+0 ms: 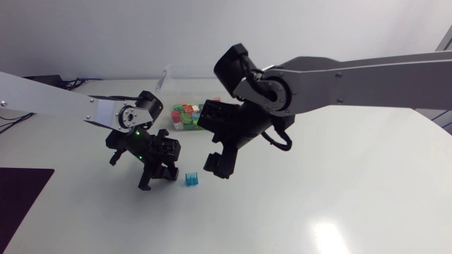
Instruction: Place the duplo bricks in the container
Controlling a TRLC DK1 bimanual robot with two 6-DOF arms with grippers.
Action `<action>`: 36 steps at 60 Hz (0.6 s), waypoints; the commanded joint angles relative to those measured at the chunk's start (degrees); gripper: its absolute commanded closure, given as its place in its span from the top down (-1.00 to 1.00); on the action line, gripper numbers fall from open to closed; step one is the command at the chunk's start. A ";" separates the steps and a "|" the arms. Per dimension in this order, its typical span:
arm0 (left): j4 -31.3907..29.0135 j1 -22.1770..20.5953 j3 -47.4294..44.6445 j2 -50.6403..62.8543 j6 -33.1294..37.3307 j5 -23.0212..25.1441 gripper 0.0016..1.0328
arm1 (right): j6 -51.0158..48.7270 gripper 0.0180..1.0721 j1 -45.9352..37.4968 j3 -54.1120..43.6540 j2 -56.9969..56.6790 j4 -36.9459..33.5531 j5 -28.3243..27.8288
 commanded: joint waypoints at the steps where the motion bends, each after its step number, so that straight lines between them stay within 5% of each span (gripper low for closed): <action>1: -3.68 0.60 2.60 0.31 2.14 -0.21 -0.69 | -3.09 0.93 1.33 1.47 4.34 -1.75 -0.28; 7: -7.99 2.10 4.36 -3.56 1.70 0.49 -0.69 | -3.88 0.91 3.35 4.45 7.95 -4.12 -0.11; 36: -9.92 10.97 11.83 -14.63 -9.28 14.29 -0.69 | -9.68 0.90 7.92 23.53 25.08 -15.46 5.34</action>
